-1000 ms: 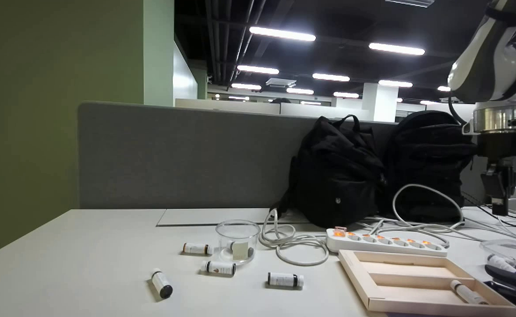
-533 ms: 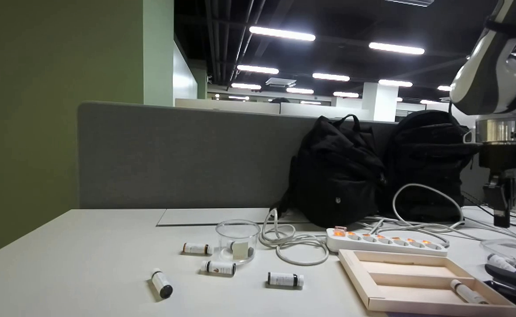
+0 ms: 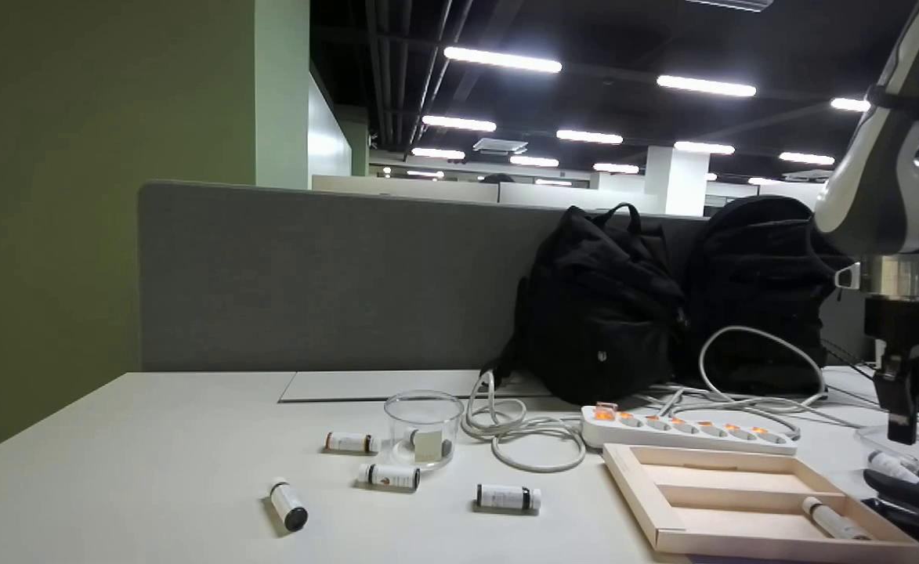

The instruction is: Press down the stapler.

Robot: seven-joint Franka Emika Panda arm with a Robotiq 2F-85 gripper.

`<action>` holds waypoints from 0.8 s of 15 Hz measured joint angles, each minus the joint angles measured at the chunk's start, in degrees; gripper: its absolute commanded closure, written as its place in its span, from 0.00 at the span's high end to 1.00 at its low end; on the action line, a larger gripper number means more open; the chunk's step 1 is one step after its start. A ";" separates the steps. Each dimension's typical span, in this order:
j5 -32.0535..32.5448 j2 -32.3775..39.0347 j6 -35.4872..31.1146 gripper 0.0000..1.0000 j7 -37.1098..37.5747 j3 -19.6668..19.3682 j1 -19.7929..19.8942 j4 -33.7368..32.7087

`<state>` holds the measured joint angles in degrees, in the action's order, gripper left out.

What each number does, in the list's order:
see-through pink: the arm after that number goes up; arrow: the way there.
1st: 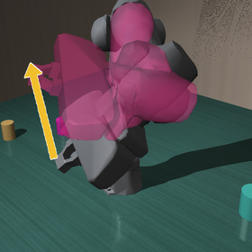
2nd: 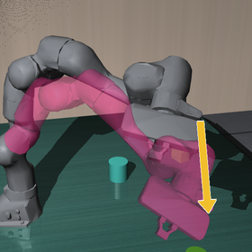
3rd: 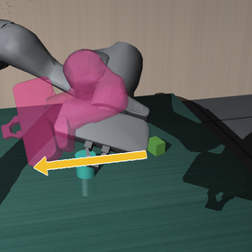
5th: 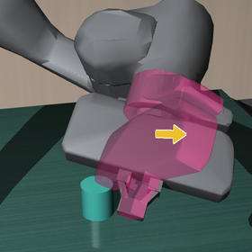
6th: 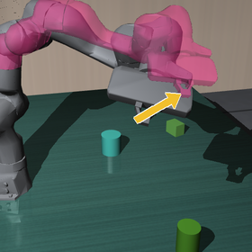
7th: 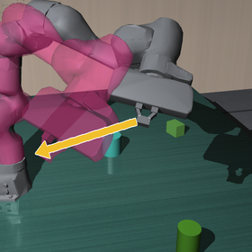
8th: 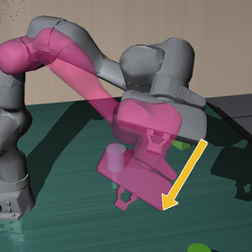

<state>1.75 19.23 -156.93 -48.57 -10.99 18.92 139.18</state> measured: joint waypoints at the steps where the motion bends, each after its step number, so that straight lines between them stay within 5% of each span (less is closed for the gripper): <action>1: -0.23 0.61 -0.78 0.00 -0.63 0.80 0.85 0.00; 12: -1.60 6.51 -6.34 0.00 -5.53 7.39 7.21 -0.47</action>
<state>0.15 25.74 -163.26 -54.10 -3.61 26.14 138.71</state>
